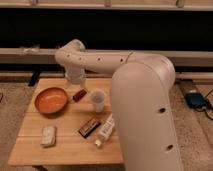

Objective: Place the white sponge in the ceramic cup

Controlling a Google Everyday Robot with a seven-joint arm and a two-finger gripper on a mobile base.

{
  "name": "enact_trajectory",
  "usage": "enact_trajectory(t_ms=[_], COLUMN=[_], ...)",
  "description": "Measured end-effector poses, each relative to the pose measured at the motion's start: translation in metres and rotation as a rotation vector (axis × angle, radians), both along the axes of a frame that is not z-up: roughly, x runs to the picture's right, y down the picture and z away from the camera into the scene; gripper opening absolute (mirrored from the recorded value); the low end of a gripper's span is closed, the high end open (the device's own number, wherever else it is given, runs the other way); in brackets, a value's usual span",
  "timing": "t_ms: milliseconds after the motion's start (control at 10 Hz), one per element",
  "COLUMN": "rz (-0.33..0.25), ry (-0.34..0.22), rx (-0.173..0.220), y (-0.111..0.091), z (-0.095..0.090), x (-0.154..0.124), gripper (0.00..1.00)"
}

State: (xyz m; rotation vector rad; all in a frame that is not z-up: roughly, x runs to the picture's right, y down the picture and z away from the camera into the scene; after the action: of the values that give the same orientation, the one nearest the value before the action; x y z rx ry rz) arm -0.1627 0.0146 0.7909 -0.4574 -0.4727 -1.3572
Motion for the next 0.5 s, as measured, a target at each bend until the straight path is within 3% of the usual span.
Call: enact_trajectory(t_ms=[300, 500], rz=[-0.066, -0.140], ry=[-0.075, -0.133], rx=[-0.002, -0.016], y=[0.048, 0.081], z=[-0.030, -0.046], x=[-0.048, -0.082], gripper=[0.80, 0.80])
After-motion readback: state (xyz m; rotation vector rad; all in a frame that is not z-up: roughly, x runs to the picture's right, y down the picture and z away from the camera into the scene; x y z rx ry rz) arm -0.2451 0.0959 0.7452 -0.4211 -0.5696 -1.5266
